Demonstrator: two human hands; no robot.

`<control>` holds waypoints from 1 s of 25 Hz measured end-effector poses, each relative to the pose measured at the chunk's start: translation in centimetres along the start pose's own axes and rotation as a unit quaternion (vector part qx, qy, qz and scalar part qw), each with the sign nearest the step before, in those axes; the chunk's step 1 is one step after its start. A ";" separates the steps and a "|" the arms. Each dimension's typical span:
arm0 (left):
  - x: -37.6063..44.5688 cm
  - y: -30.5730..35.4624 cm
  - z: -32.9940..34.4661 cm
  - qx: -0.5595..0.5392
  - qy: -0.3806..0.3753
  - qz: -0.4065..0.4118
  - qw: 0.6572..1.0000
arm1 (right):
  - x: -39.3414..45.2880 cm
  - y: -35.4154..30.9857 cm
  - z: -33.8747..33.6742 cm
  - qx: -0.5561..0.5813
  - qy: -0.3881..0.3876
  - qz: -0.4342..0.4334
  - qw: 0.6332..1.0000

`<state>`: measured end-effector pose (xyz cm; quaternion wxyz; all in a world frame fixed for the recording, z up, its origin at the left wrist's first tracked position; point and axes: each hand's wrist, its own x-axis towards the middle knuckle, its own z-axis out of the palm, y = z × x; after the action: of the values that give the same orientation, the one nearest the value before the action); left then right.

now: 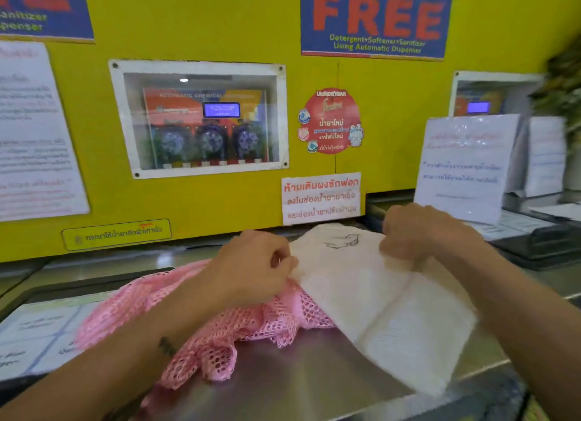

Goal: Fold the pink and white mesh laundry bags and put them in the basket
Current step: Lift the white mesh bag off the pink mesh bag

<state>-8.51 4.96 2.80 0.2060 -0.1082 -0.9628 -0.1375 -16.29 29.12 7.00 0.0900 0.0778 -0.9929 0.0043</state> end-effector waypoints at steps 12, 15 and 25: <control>-1.0 -3.7 2.4 -0.040 -0.074 0.006 0.996 | -1.8 -2.7 6.7 0.127 -0.130 -0.065 0.981; -0.4 -5.1 0.4 0.003 0.014 0.007 1.000 | -2.5 -2.3 6.3 0.130 -0.120 -0.065 0.982; -0.8 -10.6 -2.1 -0.147 0.228 -0.094 0.958 | -0.7 -7.2 3.4 0.209 0.011 -0.119 0.971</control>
<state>-9.86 -5.72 1.95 0.3882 -0.0123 -0.8651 -0.3173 -15.09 22.06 3.45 0.0828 0.2125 -0.9525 0.2018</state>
